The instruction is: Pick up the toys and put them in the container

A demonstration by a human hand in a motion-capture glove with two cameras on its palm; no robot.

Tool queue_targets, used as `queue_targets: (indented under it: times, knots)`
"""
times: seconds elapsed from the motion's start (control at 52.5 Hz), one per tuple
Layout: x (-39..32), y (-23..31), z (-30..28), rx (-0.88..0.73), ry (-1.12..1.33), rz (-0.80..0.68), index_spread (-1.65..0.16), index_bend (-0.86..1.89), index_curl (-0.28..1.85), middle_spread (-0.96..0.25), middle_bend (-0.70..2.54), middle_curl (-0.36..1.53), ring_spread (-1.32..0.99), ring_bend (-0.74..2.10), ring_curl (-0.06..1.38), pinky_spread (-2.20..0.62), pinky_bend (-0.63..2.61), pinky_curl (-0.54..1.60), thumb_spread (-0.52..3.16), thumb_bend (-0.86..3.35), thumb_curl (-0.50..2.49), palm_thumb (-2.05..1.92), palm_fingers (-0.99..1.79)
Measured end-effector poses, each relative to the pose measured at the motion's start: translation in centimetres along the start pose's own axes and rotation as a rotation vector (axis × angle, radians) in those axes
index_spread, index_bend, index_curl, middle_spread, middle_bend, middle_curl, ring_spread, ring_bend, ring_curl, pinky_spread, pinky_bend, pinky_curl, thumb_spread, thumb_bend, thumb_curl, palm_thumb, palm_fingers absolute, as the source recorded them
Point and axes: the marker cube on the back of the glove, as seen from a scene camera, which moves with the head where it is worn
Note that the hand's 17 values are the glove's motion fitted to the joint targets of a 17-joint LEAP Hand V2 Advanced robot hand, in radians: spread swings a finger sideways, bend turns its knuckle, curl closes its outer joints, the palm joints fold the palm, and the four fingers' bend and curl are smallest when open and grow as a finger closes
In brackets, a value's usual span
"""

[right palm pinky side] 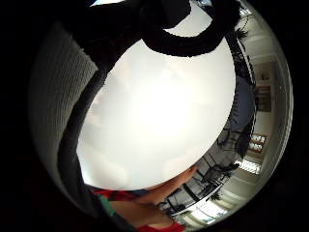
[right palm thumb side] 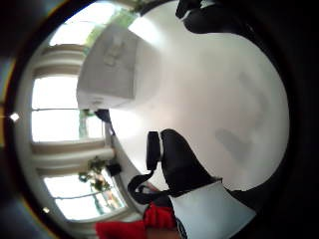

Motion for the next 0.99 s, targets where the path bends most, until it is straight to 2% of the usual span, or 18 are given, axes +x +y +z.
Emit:
queue_targets:
  times: [0.991]
  knots:
    - [0.19,0.23,0.04,-0.004,-0.097,-0.006,-0.47,0.34,0.45,-0.11,0.13,0.19,-0.02,0.18,0.27,0.11,0.75,0.34,1.18,-0.02,0.33,0.0,-0.1]
